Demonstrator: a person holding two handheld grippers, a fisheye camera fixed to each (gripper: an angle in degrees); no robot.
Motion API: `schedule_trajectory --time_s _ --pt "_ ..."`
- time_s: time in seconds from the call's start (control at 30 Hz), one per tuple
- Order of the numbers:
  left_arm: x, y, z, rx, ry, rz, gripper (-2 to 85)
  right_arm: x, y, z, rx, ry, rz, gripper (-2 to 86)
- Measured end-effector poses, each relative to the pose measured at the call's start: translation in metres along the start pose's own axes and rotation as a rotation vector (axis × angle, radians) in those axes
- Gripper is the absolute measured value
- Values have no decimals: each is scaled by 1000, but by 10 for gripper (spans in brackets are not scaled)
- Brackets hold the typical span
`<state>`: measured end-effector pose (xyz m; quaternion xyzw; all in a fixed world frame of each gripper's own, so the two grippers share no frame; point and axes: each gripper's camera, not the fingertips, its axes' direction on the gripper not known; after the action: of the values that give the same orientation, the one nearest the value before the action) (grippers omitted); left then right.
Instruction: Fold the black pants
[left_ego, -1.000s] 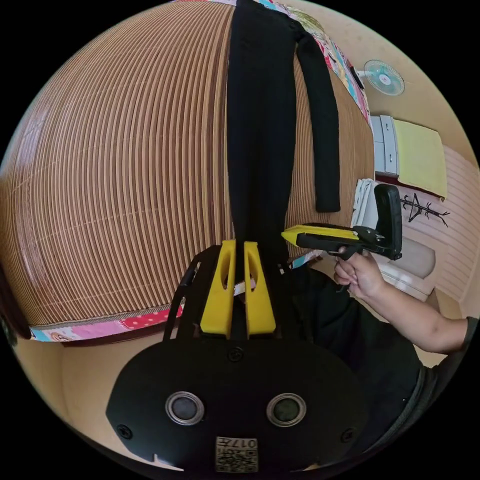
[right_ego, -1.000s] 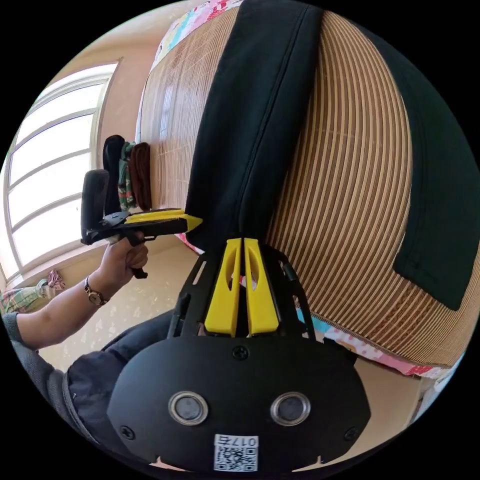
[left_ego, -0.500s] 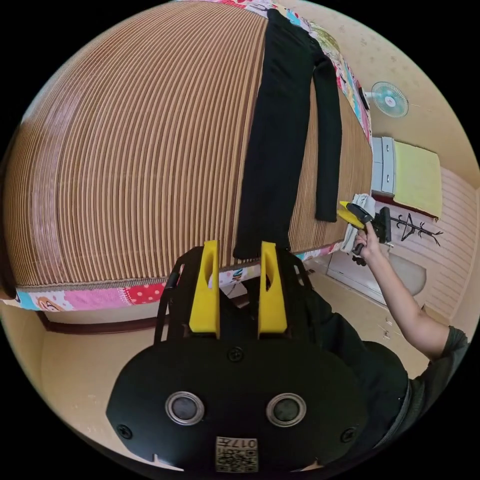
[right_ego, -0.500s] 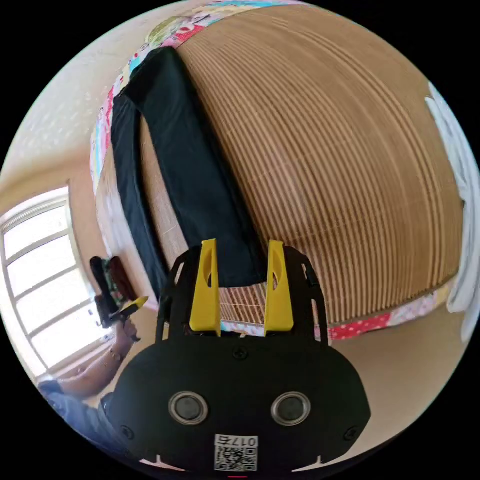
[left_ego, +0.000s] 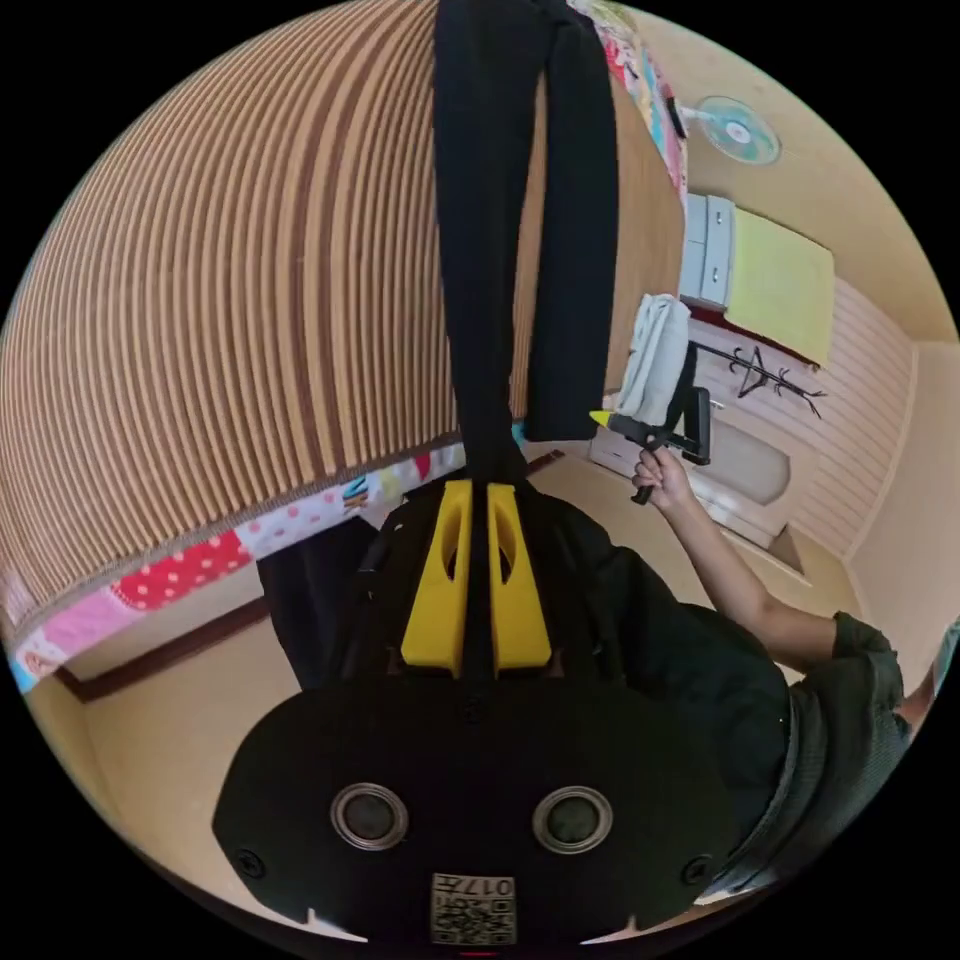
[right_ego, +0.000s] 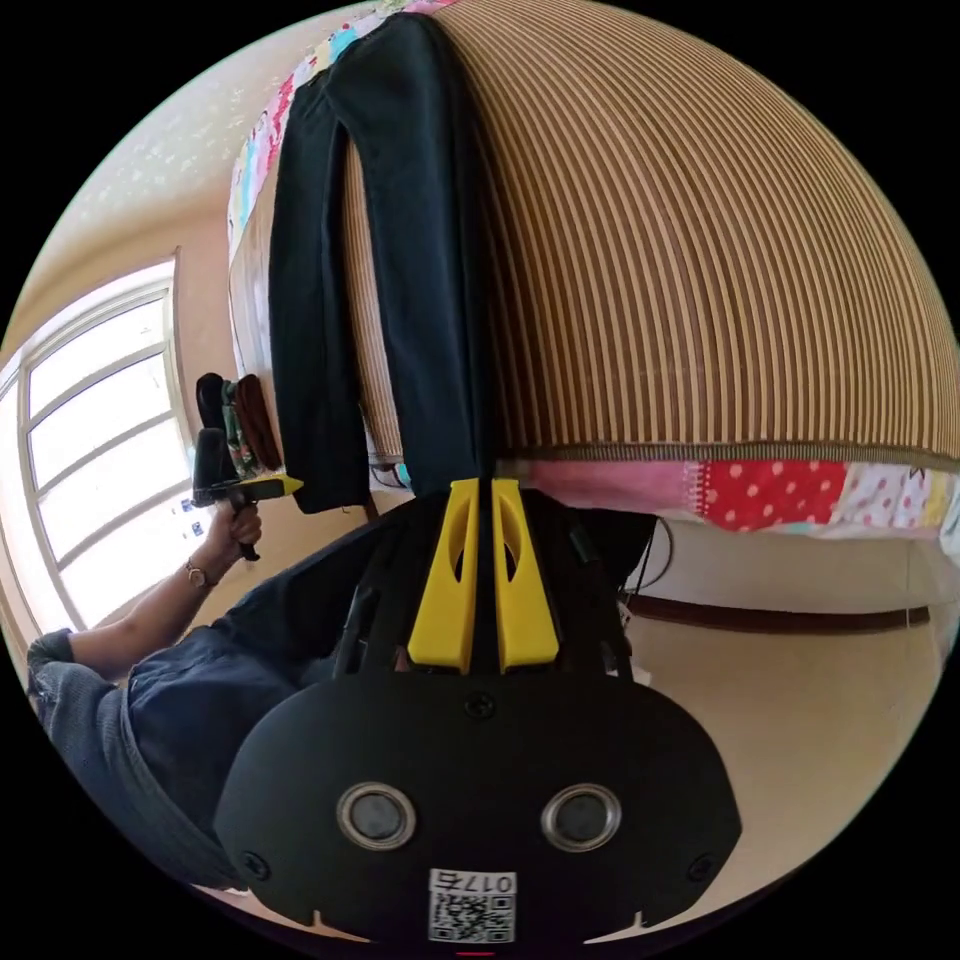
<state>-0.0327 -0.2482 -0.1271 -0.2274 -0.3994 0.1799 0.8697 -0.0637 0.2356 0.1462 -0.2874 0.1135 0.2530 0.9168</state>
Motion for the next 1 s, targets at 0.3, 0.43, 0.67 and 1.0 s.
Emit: schedule_trajectory --time_s 0.3,0.43,0.67,1.0 --pt "58 59 -38 320 -8 -10 133 -42 72 -29 111 -133 -177 30" --pt "181 31 -12 206 -59 323 167 -100 67 -23 32 -150 -432 31" --pt "248 20 59 55 -374 396 108 -155 60 -12 -86 -259 -757 34" --pt "171 56 75 140 -50 154 36 -31 -102 -80 -240 -199 -511 106"
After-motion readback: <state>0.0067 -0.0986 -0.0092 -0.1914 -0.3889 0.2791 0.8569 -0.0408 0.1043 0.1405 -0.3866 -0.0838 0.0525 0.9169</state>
